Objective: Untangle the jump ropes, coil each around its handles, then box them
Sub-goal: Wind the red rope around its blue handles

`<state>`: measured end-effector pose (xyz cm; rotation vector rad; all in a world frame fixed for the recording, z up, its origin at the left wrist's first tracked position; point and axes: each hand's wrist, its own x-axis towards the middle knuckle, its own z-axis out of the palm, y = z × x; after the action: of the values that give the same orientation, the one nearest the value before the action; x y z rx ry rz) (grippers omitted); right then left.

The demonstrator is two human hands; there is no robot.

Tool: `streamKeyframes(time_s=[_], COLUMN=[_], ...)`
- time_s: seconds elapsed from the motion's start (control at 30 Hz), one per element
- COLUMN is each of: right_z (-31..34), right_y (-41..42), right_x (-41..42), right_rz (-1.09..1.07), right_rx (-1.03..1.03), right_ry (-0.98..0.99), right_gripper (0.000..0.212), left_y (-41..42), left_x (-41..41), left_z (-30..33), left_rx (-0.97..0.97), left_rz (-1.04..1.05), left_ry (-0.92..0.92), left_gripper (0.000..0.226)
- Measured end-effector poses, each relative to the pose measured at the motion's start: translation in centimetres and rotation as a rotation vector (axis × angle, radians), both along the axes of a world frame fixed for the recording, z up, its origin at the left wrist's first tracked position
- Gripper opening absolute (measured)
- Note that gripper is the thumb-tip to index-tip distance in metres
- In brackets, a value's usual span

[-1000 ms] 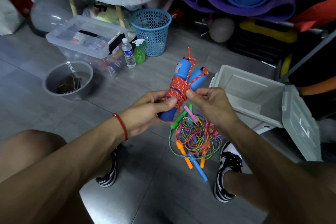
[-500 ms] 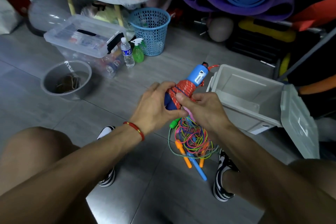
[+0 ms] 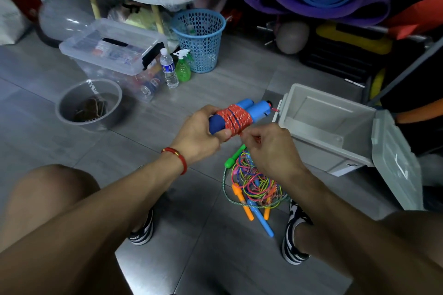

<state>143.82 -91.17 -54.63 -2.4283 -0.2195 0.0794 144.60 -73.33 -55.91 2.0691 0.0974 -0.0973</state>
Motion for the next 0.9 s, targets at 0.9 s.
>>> streamKeyframes(time_s=[0.9], right_z=[4.6], right_y=[-0.6], right_x=[-1.0], right_rz=[-0.108], right_rx=[1.376], right_ry=[0.691], right_gripper=[0.028], left_y=[0.1], left_x=[-1.5], left_z=[2.3], left_rx=[-0.776], left_rz=[-0.184], left_ry=[0.112], left_gripper=[0.038])
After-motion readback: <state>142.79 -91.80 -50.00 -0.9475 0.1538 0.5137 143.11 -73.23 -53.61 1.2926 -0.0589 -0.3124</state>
